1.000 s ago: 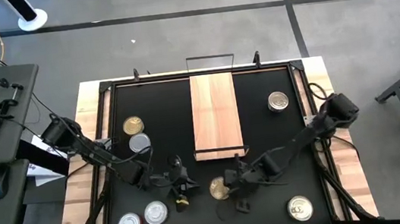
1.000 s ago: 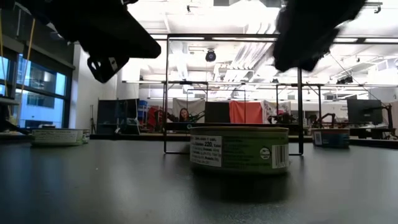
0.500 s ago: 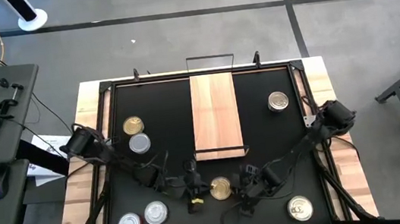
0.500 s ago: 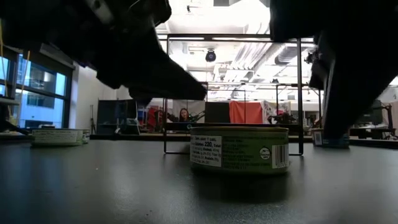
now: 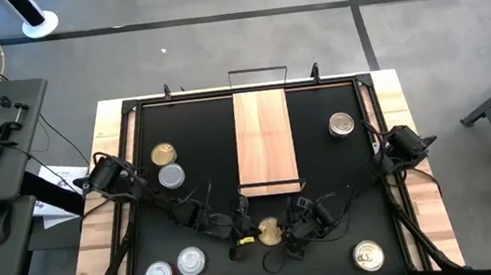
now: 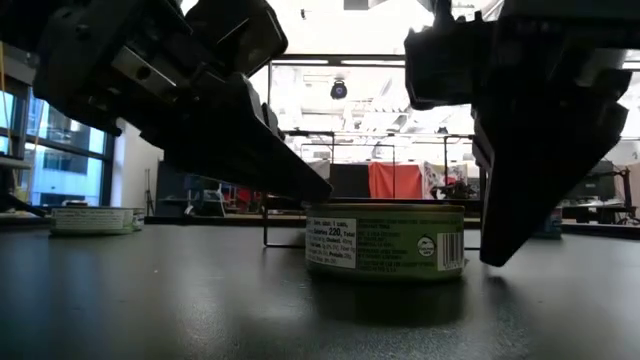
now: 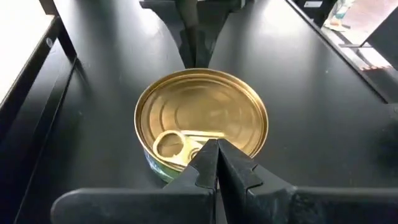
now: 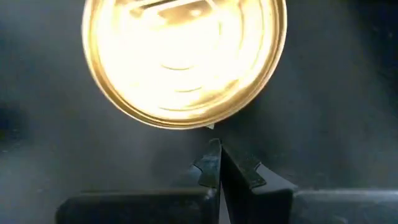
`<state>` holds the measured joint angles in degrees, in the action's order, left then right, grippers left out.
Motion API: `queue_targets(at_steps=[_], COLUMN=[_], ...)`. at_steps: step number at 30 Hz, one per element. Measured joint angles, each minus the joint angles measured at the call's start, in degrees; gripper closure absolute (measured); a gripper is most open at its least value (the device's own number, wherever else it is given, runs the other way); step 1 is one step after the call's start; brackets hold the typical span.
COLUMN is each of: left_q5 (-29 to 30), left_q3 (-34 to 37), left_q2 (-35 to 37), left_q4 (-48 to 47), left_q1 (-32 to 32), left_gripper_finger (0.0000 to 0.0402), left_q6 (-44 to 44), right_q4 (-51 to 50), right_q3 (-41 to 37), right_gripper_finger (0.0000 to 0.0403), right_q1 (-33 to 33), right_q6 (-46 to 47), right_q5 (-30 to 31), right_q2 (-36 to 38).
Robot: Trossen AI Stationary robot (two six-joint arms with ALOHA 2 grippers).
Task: Stack canned seafood by type on shelf
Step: Put the green tuna can on the shelf
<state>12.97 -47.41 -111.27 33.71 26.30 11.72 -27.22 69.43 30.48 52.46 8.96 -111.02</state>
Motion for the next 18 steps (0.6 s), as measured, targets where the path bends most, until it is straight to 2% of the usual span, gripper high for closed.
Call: queue_targets(at_steps=[6,18], left_q5=[-0.1,0.2], left_q3=[-0.1,0.0], left_q2=[-0.2,-0.2], left_q4=[-2.1,-5.1], left_q1=[0.0,1.6], left_gripper_finger=[0.0402,0.0402], left_q6=[0.2,0.2], right_q4=[1.9,-2.0], right_q3=[1.4,11.1], right_gripper_finger=[0.0403,0.0403], right_q1=[-0.5,0.2], right_q6=[-1.5,-9.5], right_q5=[0.2,0.8], right_q2=[0.0,0.3])
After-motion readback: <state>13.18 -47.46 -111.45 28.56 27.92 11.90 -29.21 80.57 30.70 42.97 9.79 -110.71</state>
